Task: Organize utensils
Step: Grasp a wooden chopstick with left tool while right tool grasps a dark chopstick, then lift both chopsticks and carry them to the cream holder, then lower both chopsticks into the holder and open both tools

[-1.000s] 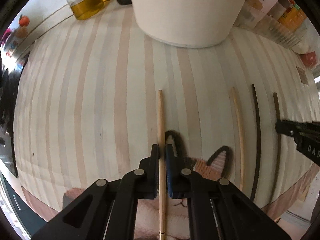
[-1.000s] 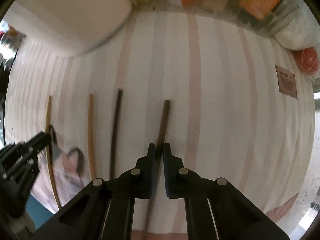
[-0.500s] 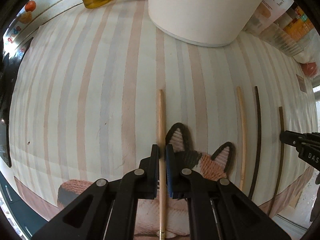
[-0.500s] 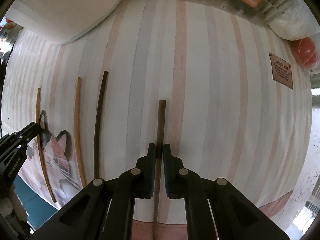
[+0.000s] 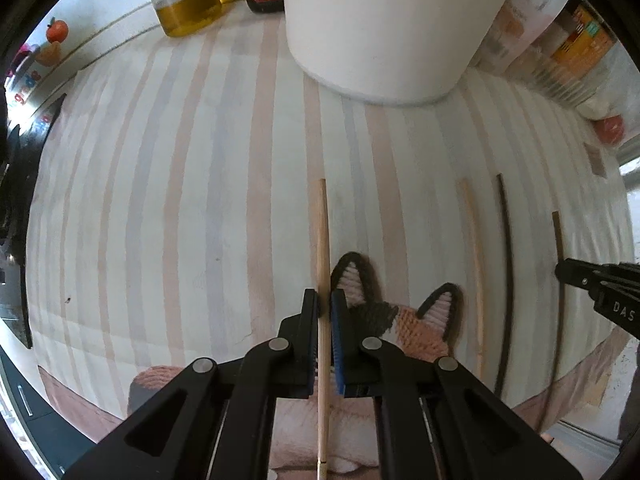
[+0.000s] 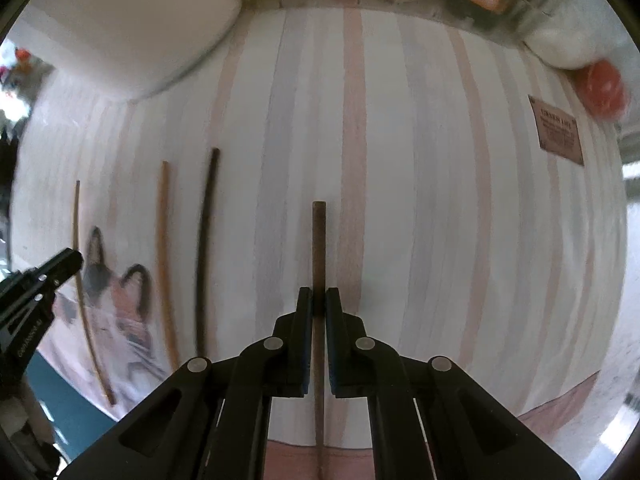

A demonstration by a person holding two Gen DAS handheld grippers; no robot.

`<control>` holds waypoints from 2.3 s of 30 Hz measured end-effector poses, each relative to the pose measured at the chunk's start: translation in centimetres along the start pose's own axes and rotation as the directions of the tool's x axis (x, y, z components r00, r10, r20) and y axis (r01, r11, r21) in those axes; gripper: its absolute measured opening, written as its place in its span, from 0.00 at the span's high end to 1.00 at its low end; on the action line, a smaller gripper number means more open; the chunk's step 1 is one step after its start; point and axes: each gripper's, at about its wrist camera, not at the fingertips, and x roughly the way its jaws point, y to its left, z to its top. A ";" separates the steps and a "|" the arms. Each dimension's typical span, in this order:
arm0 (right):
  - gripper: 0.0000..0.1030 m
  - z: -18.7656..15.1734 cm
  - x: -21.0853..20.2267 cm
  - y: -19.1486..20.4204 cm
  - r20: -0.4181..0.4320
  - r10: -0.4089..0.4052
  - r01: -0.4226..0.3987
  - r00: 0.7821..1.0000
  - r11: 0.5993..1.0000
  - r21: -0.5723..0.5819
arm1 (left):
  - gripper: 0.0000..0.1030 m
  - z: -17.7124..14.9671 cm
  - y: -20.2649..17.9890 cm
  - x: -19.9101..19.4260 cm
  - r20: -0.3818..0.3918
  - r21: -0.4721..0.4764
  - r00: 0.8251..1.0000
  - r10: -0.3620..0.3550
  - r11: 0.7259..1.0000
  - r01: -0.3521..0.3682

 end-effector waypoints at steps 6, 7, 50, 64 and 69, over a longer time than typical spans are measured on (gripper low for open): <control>0.94 -1.5 -3.8 0.0 0.107 0.064 -0.067 0.992 0.998 0.021 | 0.96 0.1 0.5 -4.3 0.085 -0.004 0.996 -0.035 0.999 0.036; 0.94 -1.6 -4.5 0.0 0.122 0.073 -0.077 0.990 0.997 0.022 | 0.96 0.1 0.7 -4.8 0.095 -0.004 0.995 -0.038 0.999 0.039; 0.94 6.6 -36.7 5.5 0.787 0.261 -0.234 0.559 0.960 -0.152 | 0.96 9.3 -0.7 -32.4 0.658 0.088 0.739 -0.145 0.989 0.116; 0.94 12.1 -34.6 6.1 0.792 0.256 -0.255 0.554 0.958 -0.131 | 0.96 13.9 -0.4 -29.4 0.606 0.014 0.790 -0.091 0.995 0.103; 0.94 13.5 -33.8 5.8 0.793 0.259 -0.273 0.552 0.954 -0.121 | 0.96 14.8 -0.2 -29.2 0.601 0.003 0.795 -0.089 0.994 0.109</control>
